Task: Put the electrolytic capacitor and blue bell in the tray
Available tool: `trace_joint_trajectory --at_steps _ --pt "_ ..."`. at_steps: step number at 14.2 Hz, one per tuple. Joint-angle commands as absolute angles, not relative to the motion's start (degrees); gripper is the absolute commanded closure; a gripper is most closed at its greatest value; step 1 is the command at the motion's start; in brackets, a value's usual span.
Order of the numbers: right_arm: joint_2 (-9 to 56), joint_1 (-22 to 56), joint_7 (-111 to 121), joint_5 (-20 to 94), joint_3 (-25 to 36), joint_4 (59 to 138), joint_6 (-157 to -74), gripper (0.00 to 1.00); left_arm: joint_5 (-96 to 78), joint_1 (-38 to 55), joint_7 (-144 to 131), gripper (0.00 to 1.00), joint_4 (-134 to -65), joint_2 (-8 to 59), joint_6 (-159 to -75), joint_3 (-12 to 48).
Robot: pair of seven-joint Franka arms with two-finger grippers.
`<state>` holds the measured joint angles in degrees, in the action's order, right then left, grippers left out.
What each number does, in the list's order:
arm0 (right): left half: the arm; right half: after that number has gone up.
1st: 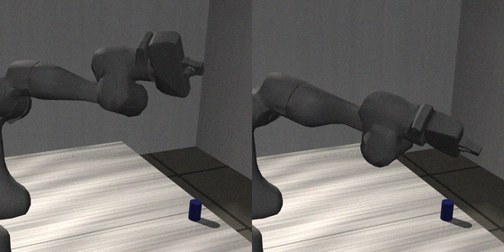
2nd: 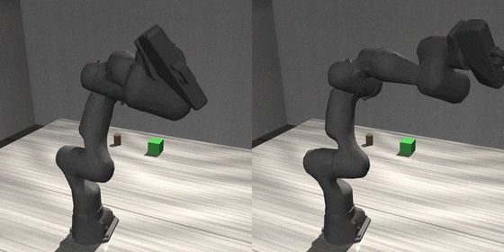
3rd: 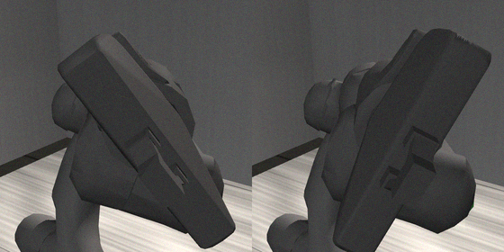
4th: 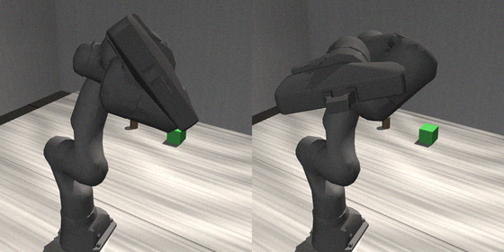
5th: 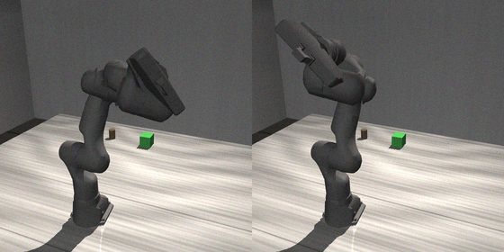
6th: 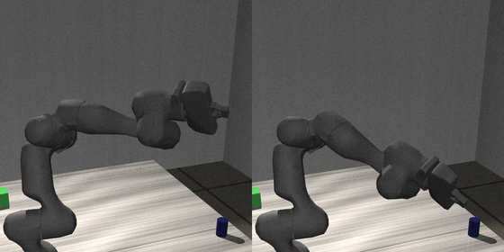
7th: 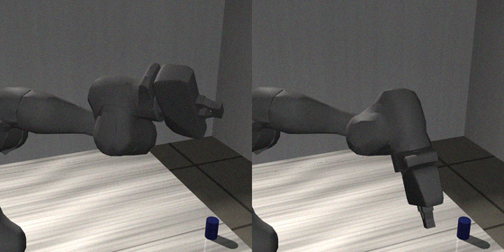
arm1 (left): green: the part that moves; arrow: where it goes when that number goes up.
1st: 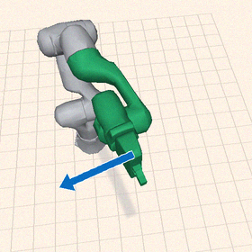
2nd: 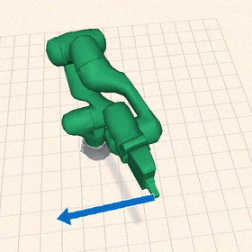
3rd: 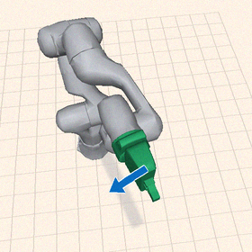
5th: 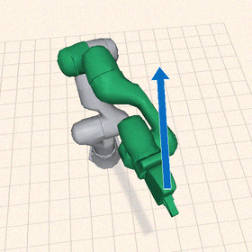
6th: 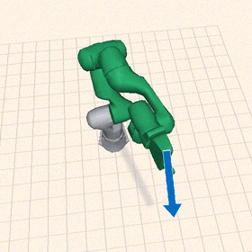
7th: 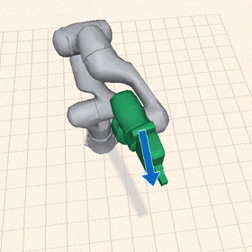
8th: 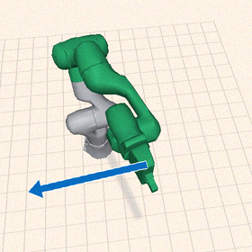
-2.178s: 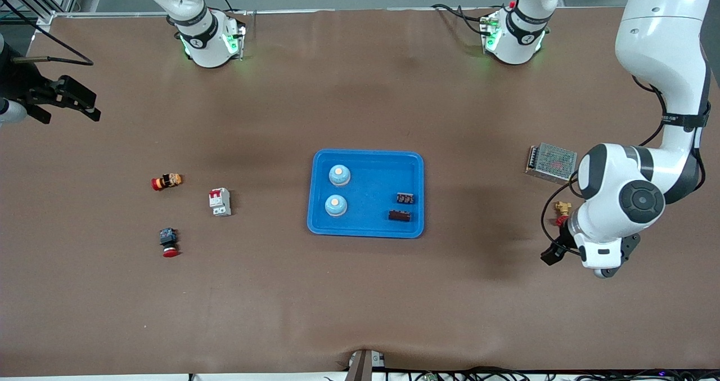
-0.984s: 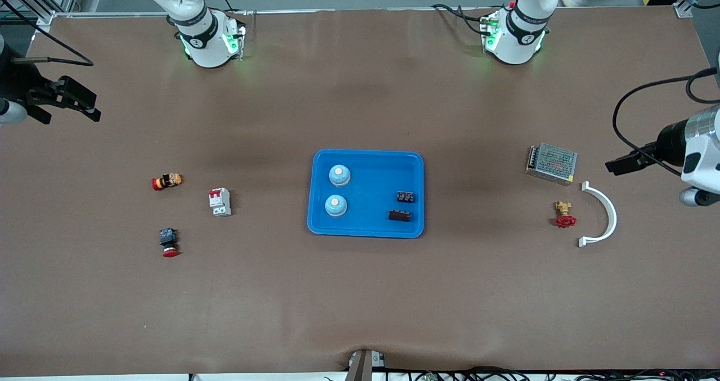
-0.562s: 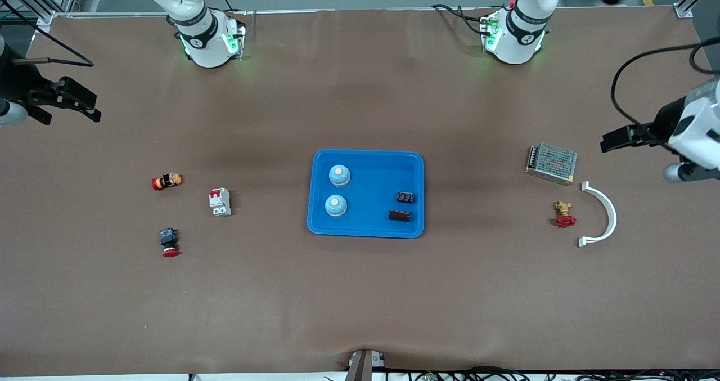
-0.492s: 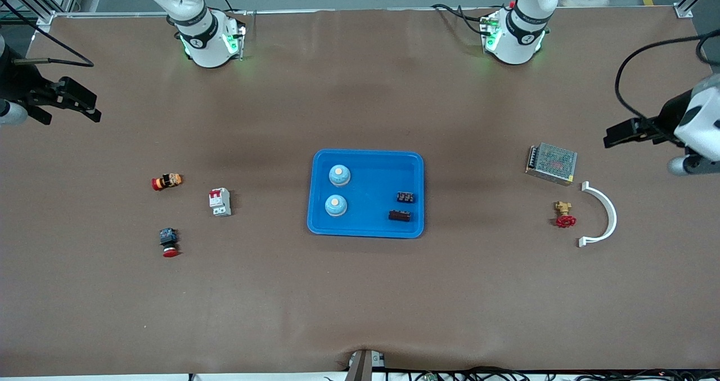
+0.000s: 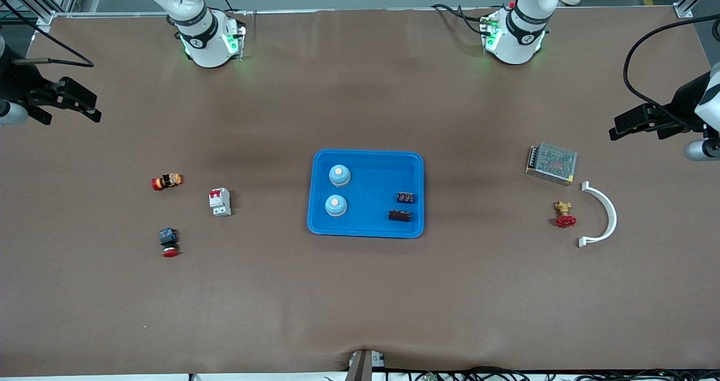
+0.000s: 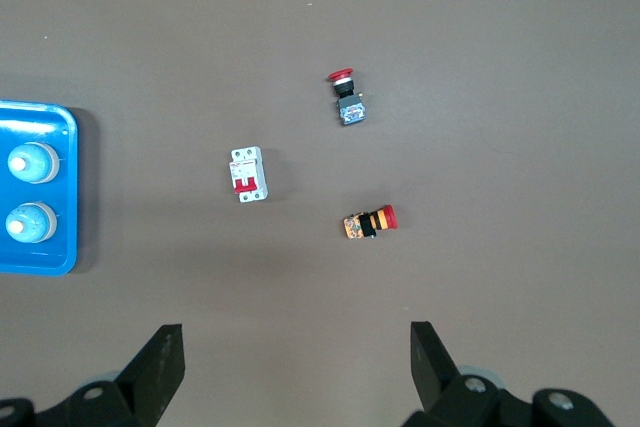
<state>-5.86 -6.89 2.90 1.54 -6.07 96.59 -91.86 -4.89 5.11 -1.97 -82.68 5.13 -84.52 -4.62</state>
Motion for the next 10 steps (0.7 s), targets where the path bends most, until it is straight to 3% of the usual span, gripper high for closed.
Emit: trace_joint_trajectory --at_steps 1,10 --pt "-5.19 -8.0 2.9 1.76 -6.77 95.19 -91.05 0.0 -4.13 4.83 -0.44 0.0 -83.5 1.42 -84.9 -4.31" --pt "-5.01 -7.91 2.81 1.76 -6.77 95.19 -91.05 0.0 0.44 5.54 2.82 0.0 -83.5 0.88 -84.38 -3.6"
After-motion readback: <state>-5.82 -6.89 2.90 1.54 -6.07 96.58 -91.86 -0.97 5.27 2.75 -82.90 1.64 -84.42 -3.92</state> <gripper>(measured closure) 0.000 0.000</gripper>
